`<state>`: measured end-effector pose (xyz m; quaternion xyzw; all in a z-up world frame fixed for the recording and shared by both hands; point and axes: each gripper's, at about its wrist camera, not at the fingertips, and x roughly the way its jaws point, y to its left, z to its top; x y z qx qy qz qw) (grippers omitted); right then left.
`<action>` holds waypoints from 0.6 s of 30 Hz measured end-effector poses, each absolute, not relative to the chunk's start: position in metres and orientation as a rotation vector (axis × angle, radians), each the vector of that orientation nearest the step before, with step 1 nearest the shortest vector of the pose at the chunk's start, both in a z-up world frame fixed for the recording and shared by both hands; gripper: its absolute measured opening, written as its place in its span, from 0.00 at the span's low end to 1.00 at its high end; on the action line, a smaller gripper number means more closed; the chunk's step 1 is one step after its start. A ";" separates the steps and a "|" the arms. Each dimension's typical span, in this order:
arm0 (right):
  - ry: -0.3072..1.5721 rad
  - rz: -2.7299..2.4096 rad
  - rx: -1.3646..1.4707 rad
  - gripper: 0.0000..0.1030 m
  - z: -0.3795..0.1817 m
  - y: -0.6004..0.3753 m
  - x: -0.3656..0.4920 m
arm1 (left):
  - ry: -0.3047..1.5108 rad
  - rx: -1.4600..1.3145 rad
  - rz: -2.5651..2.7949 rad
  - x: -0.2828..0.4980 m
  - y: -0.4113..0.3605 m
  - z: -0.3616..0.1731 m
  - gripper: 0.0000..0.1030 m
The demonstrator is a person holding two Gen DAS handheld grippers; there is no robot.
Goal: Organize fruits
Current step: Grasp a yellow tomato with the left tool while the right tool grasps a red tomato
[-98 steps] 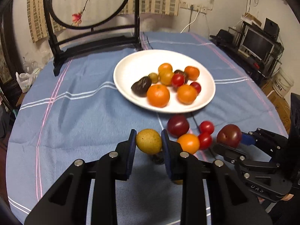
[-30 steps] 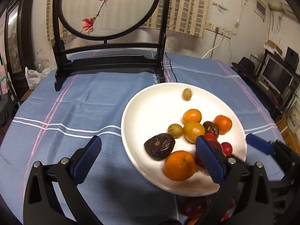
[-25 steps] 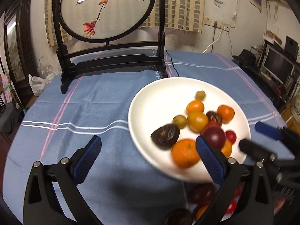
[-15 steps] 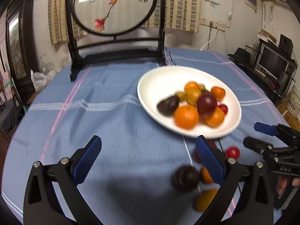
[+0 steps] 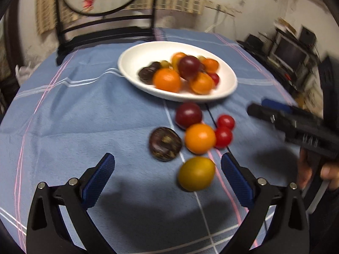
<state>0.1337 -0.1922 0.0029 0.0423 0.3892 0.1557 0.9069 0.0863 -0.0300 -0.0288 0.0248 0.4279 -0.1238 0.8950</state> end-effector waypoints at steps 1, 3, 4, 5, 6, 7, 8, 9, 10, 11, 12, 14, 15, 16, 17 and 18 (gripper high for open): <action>0.806 0.324 0.096 0.72 0.003 -0.193 0.134 | 0.889 0.082 -0.253 0.085 -0.035 -0.031 0.96; 0.806 0.314 0.103 0.72 0.004 -0.195 0.134 | 0.906 0.112 -0.256 0.085 -0.042 -0.036 0.95; 0.805 0.310 0.104 0.72 0.004 -0.195 0.134 | 0.913 0.110 -0.264 0.084 -0.043 -0.037 0.96; 0.805 0.307 0.104 0.72 0.004 -0.195 0.133 | 0.919 0.111 -0.271 0.084 -0.046 -0.039 0.95; 0.804 0.307 0.103 0.72 0.005 -0.196 0.133 | 0.923 0.117 -0.273 0.084 -0.048 -0.040 0.86; 0.802 0.307 0.101 0.72 0.005 -0.195 0.132 | 0.934 0.145 -0.281 0.085 -0.053 -0.044 0.67; 0.800 0.307 0.099 0.72 0.005 -0.195 0.131 | 0.949 0.172 -0.290 0.085 -0.057 -0.047 0.59; 0.798 0.309 0.095 0.72 0.005 -0.194 0.130 | 0.965 0.191 -0.303 0.087 -0.059 -0.050 0.49; 0.798 0.312 0.087 0.72 0.005 -0.193 0.129 | 0.972 0.193 -0.320 0.087 -0.061 -0.053 0.39; 0.798 0.314 0.081 0.72 0.006 -0.191 0.129 | 0.961 0.195 -0.326 0.084 -0.062 -0.052 0.37; 0.799 0.319 0.072 0.72 0.006 -0.189 0.129 | 0.953 0.209 -0.323 0.083 -0.064 -0.051 0.37; 0.806 0.335 0.043 0.72 0.005 -0.184 0.127 | 0.941 0.212 -0.324 0.081 -0.064 -0.049 0.37; 0.812 0.344 0.031 0.72 0.004 -0.181 0.127 | 0.941 0.205 -0.318 0.082 -0.061 -0.047 0.37; 0.821 0.362 0.023 0.73 0.004 -0.179 0.127 | 0.937 0.192 -0.304 0.084 -0.057 -0.045 0.37; 0.844 0.389 0.017 0.74 0.002 -0.176 0.127 | 0.933 0.185 -0.297 0.085 -0.054 -0.043 0.37; 0.864 0.402 0.014 0.75 -0.001 -0.174 0.128 | 0.927 0.178 -0.288 0.085 -0.051 -0.040 0.37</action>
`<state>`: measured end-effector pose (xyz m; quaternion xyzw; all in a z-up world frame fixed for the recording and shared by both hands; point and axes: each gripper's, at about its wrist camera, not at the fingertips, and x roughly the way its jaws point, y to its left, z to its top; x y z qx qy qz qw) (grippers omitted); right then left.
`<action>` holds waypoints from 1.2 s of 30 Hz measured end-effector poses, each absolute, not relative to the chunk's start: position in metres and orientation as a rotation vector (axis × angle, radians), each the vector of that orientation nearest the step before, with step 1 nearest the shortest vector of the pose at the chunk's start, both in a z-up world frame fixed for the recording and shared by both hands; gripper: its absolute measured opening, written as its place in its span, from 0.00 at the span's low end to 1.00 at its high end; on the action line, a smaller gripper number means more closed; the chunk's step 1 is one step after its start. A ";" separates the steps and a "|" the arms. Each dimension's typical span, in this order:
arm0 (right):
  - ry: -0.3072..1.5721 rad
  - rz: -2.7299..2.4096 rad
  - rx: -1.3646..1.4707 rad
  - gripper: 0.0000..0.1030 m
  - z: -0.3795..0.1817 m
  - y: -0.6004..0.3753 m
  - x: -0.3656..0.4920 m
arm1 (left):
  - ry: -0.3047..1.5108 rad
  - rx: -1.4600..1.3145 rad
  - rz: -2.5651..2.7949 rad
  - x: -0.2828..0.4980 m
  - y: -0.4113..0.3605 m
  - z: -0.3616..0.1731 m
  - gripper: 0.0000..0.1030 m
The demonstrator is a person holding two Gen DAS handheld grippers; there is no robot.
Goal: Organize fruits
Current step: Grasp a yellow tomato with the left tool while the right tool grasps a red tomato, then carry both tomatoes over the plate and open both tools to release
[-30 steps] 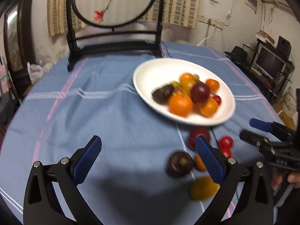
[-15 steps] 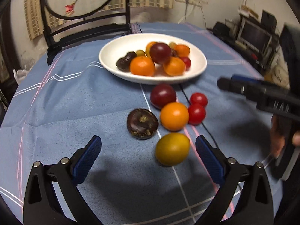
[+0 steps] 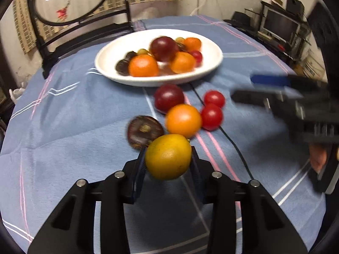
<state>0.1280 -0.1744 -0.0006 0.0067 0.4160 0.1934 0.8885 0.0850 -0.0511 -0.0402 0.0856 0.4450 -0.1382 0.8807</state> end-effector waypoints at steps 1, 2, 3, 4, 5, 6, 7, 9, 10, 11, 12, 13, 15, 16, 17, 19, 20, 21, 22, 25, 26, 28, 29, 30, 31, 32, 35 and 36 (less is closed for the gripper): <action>0.884 0.409 0.012 0.75 -0.004 -0.173 0.128 | 0.919 0.173 -0.277 0.087 -0.047 -0.037 0.37; 0.899 0.420 0.004 0.75 -0.006 -0.171 0.127 | 0.910 0.168 -0.272 0.088 -0.044 -0.035 0.37; 0.906 0.431 -0.010 0.75 -0.007 -0.169 0.126 | 0.900 0.157 -0.270 0.089 -0.040 -0.032 0.37; 0.912 0.444 -0.028 0.75 -0.008 -0.165 0.123 | 0.895 0.149 -0.270 0.090 -0.037 -0.030 0.37; 0.916 0.463 -0.054 0.75 -0.009 -0.160 0.120 | 0.892 0.136 -0.268 0.091 -0.034 -0.029 0.37; 0.922 0.478 -0.071 0.75 -0.010 -0.156 0.117 | 0.890 0.120 -0.273 0.092 -0.031 -0.029 0.37; 0.930 0.487 -0.079 0.74 -0.011 -0.153 0.115 | 0.891 0.114 -0.281 0.093 -0.030 -0.029 0.37; 0.958 0.510 -0.103 0.65 -0.017 -0.145 0.113 | 0.894 0.093 -0.322 0.093 -0.028 -0.031 0.37; 0.965 0.516 -0.113 0.59 -0.018 -0.142 0.112 | 0.897 0.084 -0.337 0.094 -0.028 -0.032 0.37; 0.974 0.517 -0.119 0.56 -0.021 -0.138 0.112 | 0.902 0.076 -0.352 0.095 -0.028 -0.033 0.37; 0.981 0.514 -0.126 0.48 -0.023 -0.136 0.113 | 0.905 0.074 -0.359 0.095 -0.030 -0.035 0.37; 0.989 0.508 -0.134 0.43 -0.025 -0.134 0.114 | 0.897 0.081 -0.354 0.094 -0.030 -0.036 0.37; 0.986 0.495 -0.143 0.43 -0.027 -0.131 0.116 | 0.893 0.076 -0.354 0.095 -0.029 -0.037 0.37; 0.986 0.490 -0.142 0.43 -0.027 -0.130 0.117 | 0.897 0.060 -0.357 0.096 -0.027 -0.037 0.37; 0.984 0.479 -0.137 0.43 -0.028 -0.128 0.119 | 0.900 0.046 -0.358 0.097 -0.024 -0.037 0.37; 0.980 0.460 -0.136 0.43 -0.029 -0.125 0.122 | 0.903 0.023 -0.358 0.099 -0.020 -0.037 0.37; 0.976 0.450 -0.142 0.43 -0.029 -0.122 0.124 | 0.899 0.022 -0.351 0.099 -0.019 -0.037 0.37; 0.974 0.443 -0.147 0.43 -0.029 -0.121 0.126 | 0.895 0.025 -0.344 0.099 -0.018 -0.037 0.37; 0.971 0.436 -0.152 0.38 -0.029 -0.119 0.127 | 0.890 0.030 -0.336 0.099 -0.018 -0.037 0.37; 0.962 0.410 -0.159 0.30 -0.029 -0.117 0.130 | 0.890 0.025 -0.335 0.099 -0.016 -0.037 0.37; 0.963 0.409 -0.153 0.29 -0.029 -0.117 0.131 | 0.890 0.024 -0.336 0.099 -0.016 -0.037 0.37; 0.966 0.401 -0.147 0.29 -0.028 -0.119 0.131 | 0.886 0.018 -0.331 0.099 -0.015 -0.037 0.37; 0.970 0.400 -0.139 0.29 -0.026 -0.122 0.129 | 0.884 0.013 -0.327 0.100 -0.014 -0.037 0.37; 0.967 0.399 -0.128 0.29 -0.023 -0.125 0.126 | 0.885 0.006 -0.325 0.100 -0.012 -0.037 0.37; 0.960 0.397 -0.116 0.29 -0.019 -0.129 0.124 | 0.887 0.001 -0.323 0.101 -0.012 -0.037 0.37; 0.946 0.394 -0.102 0.29 -0.013 -0.134 0.120 | 0.888 -0.004 -0.322 0.101 -0.011 -0.037 0.37; 0.897 0.383 -0.080 0.29 0.006 -0.147 0.113 | 0.899 -0.010 -0.312 0.101 -0.010 -0.033 0.37; 0.879 0.380 -0.075 0.29 0.014 -0.151 0.112 | 0.902 -0.019 -0.314 0.101 -0.010 -0.030 0.37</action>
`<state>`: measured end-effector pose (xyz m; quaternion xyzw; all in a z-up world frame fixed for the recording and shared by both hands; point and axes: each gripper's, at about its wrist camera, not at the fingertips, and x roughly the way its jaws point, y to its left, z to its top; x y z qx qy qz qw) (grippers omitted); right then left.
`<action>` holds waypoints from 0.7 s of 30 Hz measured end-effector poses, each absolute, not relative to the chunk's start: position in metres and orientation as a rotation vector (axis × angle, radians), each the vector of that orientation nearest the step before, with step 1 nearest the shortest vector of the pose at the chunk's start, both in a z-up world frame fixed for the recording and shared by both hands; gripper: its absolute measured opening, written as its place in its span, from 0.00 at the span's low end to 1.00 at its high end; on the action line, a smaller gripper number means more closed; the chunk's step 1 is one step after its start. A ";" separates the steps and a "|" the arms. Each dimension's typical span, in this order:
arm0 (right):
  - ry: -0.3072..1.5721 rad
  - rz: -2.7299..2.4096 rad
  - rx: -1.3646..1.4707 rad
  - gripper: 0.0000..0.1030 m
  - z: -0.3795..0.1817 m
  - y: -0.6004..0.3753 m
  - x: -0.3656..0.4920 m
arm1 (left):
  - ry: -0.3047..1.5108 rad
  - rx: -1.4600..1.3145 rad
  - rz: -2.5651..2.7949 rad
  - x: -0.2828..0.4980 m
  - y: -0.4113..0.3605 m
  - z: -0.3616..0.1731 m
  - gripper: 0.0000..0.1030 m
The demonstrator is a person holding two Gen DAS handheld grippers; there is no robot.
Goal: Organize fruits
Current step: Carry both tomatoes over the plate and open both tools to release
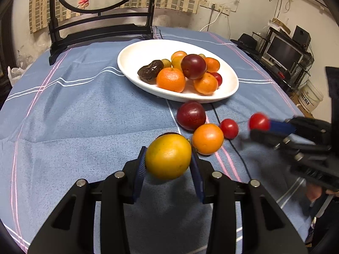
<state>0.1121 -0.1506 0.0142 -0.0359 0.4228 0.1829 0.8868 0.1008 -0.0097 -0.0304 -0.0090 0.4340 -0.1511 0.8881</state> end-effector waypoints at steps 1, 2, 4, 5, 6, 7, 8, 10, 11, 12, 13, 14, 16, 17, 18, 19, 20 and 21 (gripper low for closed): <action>0.865 0.380 -0.071 0.29 0.020 -0.153 0.112 | 0.899 -0.026 -0.322 0.101 -0.009 -0.025 0.37; 0.837 0.376 -0.066 0.29 0.030 -0.157 0.111 | 0.892 -0.018 -0.323 0.101 -0.009 -0.020 0.37; 0.782 0.368 -0.062 0.29 0.047 -0.162 0.114 | 0.872 0.003 -0.316 0.103 -0.009 -0.008 0.37; 0.767 0.366 -0.060 0.29 0.052 -0.164 0.117 | 0.861 0.013 -0.314 0.105 -0.010 -0.001 0.37; 0.752 0.362 -0.057 0.29 0.057 -0.165 0.120 | 0.851 0.022 -0.313 0.108 -0.010 0.006 0.37; 0.740 0.358 -0.053 0.29 0.061 -0.166 0.124 | 0.838 0.031 -0.310 0.112 -0.011 0.014 0.37; 0.733 0.357 -0.049 0.29 0.065 -0.166 0.131 | 0.827 0.038 -0.303 0.117 -0.012 0.020 0.37; 0.717 0.358 -0.036 0.29 0.071 -0.165 0.141 | 0.804 0.051 -0.293 0.129 -0.016 0.032 0.37; 0.709 0.357 -0.036 0.29 0.071 -0.165 0.143 | 0.796 0.052 -0.292 0.136 -0.019 0.037 0.37; 0.702 0.354 -0.035 0.29 0.072 -0.163 0.149 | 0.792 0.051 -0.291 0.144 -0.021 0.040 0.37; 0.701 0.353 -0.031 0.29 0.071 -0.162 0.152 | 0.790 0.047 -0.292 0.151 -0.024 0.042 0.37; 0.700 0.351 -0.029 0.29 0.071 -0.161 0.159 | 0.791 0.042 -0.294 0.158 -0.025 0.044 0.37; 0.701 0.338 -0.032 0.29 0.068 -0.158 0.170 | 0.806 0.025 -0.291 0.175 -0.029 0.043 0.37; 0.706 0.335 -0.032 0.29 0.065 -0.158 0.178 | 0.815 0.022 -0.284 0.184 -0.031 0.042 0.37; 0.710 0.331 -0.024 0.29 0.063 -0.157 0.186 | 0.819 0.023 -0.280 0.190 -0.033 0.041 0.37; 0.713 0.329 -0.021 0.29 0.061 -0.156 0.190 | 0.822 0.025 -0.278 0.197 -0.035 0.039 0.37; 0.720 0.323 -0.016 0.29 0.057 -0.157 0.198 | 0.829 0.029 -0.269 0.206 -0.037 0.035 0.37; 0.730 0.318 -0.009 0.29 0.053 -0.157 0.204 | 0.834 0.029 -0.263 0.211 -0.038 0.033 0.37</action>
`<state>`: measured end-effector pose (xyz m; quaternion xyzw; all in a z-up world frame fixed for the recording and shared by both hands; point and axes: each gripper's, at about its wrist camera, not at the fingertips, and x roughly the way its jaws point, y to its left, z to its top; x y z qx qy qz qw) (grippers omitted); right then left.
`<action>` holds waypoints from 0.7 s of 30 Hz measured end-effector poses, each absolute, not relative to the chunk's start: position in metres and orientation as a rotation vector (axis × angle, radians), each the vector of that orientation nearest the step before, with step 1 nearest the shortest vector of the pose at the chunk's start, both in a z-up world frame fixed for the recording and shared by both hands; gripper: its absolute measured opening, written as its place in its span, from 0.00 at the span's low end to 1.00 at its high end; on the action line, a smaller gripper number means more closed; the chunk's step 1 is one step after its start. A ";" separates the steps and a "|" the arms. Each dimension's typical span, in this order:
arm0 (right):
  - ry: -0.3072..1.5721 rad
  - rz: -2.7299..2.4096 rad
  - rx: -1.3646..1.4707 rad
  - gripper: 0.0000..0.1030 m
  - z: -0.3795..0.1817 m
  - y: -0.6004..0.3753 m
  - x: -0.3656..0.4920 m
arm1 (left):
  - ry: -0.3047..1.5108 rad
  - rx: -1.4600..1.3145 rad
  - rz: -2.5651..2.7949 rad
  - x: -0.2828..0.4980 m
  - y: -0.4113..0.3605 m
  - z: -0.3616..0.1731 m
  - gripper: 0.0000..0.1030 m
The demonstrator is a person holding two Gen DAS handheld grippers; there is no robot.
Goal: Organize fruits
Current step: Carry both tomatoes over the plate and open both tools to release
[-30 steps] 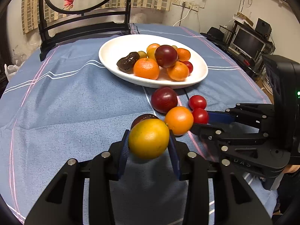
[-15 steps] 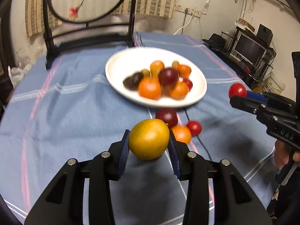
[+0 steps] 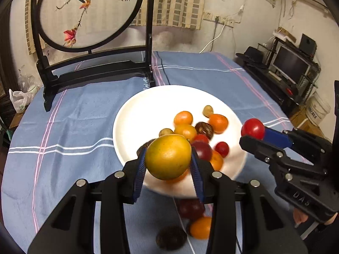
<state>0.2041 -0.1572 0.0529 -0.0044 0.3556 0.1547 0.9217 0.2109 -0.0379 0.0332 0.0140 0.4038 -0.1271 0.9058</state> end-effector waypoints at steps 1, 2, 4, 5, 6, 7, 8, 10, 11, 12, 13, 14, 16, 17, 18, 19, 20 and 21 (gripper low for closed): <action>0.745 0.314 0.007 0.29 0.048 -0.159 0.213 | 0.842 0.025 -0.254 0.218 -0.038 0.030 0.37; 0.756 0.312 0.017 0.29 0.044 -0.160 0.218 | 0.853 0.020 -0.245 0.227 -0.039 0.026 0.37; 0.785 0.309 0.033 0.30 0.036 -0.162 0.230 | 0.869 0.012 -0.233 0.238 -0.038 0.020 0.37; 0.797 0.304 0.038 0.30 0.030 -0.163 0.236 | 0.874 0.012 -0.228 0.243 -0.039 0.017 0.37; 0.805 0.299 0.041 0.30 0.027 -0.163 0.240 | 0.879 0.010 -0.218 0.249 -0.039 0.013 0.37; 0.811 0.295 0.046 0.31 0.024 -0.164 0.244 | 0.883 0.007 -0.210 0.254 -0.039 0.011 0.38; 0.811 0.291 0.062 0.32 0.020 -0.166 0.249 | 0.886 0.000 -0.200 0.259 -0.038 0.008 0.39; 0.810 0.276 0.095 0.52 0.016 -0.170 0.254 | 0.868 -0.034 -0.158 0.264 -0.034 0.008 0.62; 0.806 0.254 0.115 0.52 0.015 -0.174 0.255 | 0.854 -0.049 -0.143 0.263 -0.032 0.010 0.67; 0.805 0.249 0.130 0.52 0.015 -0.177 0.255 | 0.835 -0.066 -0.133 0.262 -0.029 0.012 0.69; 0.807 0.252 0.135 0.52 0.015 -0.178 0.255 | 0.818 -0.077 -0.136 0.259 -0.027 0.015 0.69; 0.807 0.251 0.137 0.52 0.016 -0.180 0.253 | 0.814 -0.073 -0.141 0.256 -0.027 0.017 0.70; 0.803 0.244 0.140 0.52 0.018 -0.184 0.248 | 0.808 -0.052 -0.140 0.250 -0.026 0.020 0.73; 0.801 0.248 0.145 0.53 0.020 -0.186 0.244 | 0.802 -0.043 -0.137 0.246 -0.025 0.022 0.75; 0.796 0.247 0.150 0.56 0.022 -0.188 0.240 | 0.794 -0.031 -0.133 0.240 -0.025 0.023 0.78; 0.791 0.243 0.153 0.59 0.023 -0.190 0.237 | 0.786 -0.027 -0.132 0.235 -0.023 0.025 0.78; 0.787 0.235 0.156 0.61 0.024 -0.193 0.232 | 0.778 -0.025 -0.132 0.230 -0.022 0.026 0.79; 0.790 0.233 0.157 0.62 0.024 -0.195 0.228 | 0.775 -0.025 -0.133 0.226 -0.020 0.027 0.82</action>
